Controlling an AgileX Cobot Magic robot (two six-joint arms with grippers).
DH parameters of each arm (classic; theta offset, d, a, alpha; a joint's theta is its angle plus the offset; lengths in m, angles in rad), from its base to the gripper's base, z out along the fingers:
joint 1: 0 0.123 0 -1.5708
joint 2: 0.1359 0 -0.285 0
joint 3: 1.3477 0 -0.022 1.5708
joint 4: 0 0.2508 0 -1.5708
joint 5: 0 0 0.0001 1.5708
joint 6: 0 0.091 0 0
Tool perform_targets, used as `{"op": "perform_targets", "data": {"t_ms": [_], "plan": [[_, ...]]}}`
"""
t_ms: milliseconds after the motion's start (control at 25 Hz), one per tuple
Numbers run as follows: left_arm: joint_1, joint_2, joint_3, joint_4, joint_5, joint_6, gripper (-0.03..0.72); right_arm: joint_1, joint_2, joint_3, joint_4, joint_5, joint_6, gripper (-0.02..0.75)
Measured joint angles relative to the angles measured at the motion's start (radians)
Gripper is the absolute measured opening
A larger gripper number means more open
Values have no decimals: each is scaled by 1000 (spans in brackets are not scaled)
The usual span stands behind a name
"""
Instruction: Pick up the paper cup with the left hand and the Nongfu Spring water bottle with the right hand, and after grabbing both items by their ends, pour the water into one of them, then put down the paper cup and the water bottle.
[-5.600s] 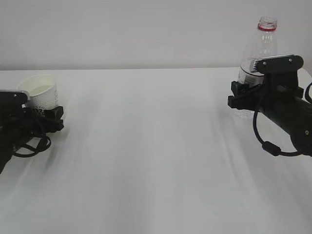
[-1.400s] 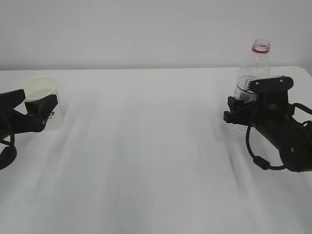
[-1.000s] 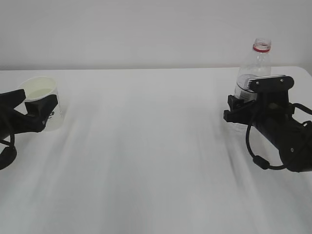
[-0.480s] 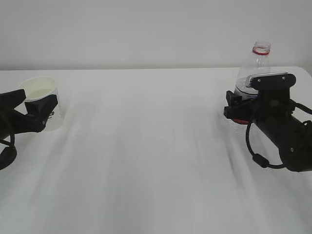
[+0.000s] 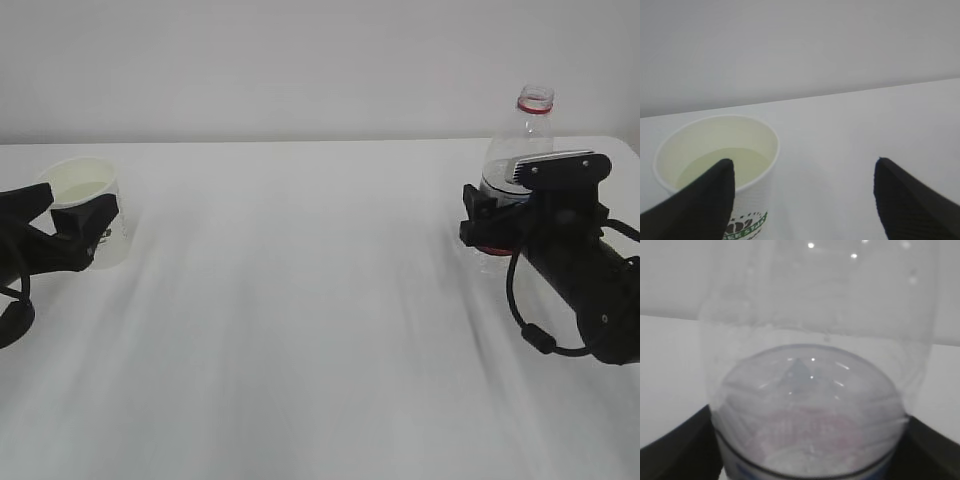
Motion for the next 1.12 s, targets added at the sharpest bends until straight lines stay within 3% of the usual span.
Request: {"op": "perform_targets", "data": {"t_ms": [840,1120], "plan": [[0,-55,0,-6,2,0,612,0,-123,206,-12,-41,2,633],[0,-173,2,-46,49,86,609,0,-144,250,-12,-44,2,632]]}}
